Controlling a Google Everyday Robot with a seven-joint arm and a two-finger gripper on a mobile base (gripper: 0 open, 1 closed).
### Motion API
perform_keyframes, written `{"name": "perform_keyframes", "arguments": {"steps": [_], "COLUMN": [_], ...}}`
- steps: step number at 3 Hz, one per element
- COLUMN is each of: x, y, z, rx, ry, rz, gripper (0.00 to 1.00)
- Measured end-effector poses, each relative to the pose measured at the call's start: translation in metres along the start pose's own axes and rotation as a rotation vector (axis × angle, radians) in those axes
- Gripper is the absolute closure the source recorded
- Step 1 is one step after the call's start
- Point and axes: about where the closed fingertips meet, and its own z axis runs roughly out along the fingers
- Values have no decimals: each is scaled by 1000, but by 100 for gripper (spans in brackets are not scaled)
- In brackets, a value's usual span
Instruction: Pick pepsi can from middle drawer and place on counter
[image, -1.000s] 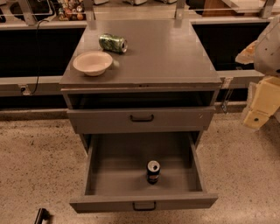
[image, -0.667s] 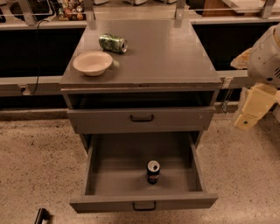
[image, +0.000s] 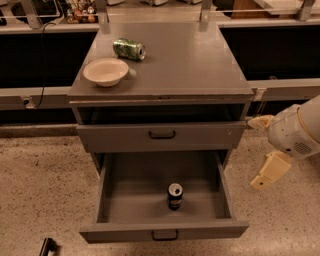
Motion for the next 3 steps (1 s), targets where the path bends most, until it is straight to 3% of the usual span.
{"name": "perform_keyframes", "arguments": {"steps": [1,2,3], "x": [-3,11,18], "y": [-6,-5,11], "z": [9,56,95], "rx": [-13,-54,1], "ry": [39,-22,-167], "rz": [-5,17,6], "gripper": [0,0,0]}}
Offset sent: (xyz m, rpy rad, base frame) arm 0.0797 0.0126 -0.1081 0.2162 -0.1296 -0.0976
